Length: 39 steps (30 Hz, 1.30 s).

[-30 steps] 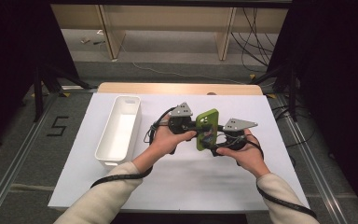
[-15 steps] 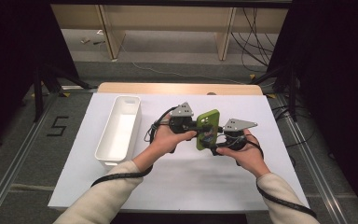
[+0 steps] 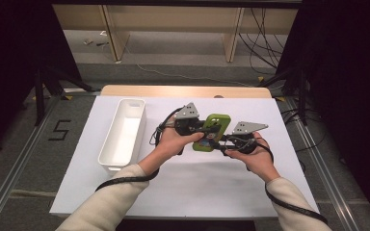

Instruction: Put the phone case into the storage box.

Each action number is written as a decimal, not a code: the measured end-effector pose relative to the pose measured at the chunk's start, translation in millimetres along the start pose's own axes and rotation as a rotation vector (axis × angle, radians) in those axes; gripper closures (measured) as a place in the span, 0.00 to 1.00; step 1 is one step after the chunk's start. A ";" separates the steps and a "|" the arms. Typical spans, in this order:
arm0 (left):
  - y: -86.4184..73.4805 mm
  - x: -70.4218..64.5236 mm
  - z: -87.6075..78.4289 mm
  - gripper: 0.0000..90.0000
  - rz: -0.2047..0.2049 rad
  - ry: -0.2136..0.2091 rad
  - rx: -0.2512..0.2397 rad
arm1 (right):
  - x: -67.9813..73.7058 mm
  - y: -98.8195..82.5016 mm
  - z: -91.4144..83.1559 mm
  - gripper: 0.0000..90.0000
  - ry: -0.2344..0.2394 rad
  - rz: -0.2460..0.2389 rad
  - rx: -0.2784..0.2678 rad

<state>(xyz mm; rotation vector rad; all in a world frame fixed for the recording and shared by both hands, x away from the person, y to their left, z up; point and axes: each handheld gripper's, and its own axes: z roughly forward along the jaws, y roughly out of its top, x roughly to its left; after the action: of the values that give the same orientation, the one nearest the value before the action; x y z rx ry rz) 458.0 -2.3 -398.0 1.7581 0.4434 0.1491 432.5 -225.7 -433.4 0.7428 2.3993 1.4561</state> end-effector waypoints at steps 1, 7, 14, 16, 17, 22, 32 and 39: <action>-0.2 0.3 -0.1 0.79 -0.002 0.005 -0.004 | -0.2 0.0 -0.3 0.75 0.007 0.001 0.000; -1.0 1.8 -1.5 0.56 -0.015 0.033 -0.016 | -2.6 -0.4 -2.3 0.86 0.025 0.027 -0.011; -1.8 -2.3 0.8 0.31 -0.028 0.108 0.010 | -2.6 2.6 -5.4 0.88 0.022 0.066 -0.006; -1.7 -2.0 -0.1 0.26 -0.037 0.133 0.010 | -1.7 2.2 -4.6 0.88 0.014 0.076 0.000; -1.8 -2.1 -0.7 0.22 -0.035 0.148 0.012 | -1.7 2.2 -4.3 0.88 0.010 0.079 0.005; -1.8 -4.2 -4.8 0.11 -0.024 0.196 0.012 | -0.1 3.2 -3.4 0.88 -0.021 0.091 0.007; 0.4 -9.2 -16.5 0.03 -0.009 0.243 0.003 | 3.8 4.1 -2.3 0.88 -0.096 0.101 0.012; 1.6 -15.1 -20.4 0.03 0.005 0.242 0.000 | 4.0 3.2 -1.5 0.88 -0.118 0.110 0.014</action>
<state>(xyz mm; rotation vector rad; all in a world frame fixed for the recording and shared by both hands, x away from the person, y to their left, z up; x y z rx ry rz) 437.6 10.3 -389.5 1.7477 0.6138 0.3679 429.4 -223.6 -429.6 0.9501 2.3150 1.3952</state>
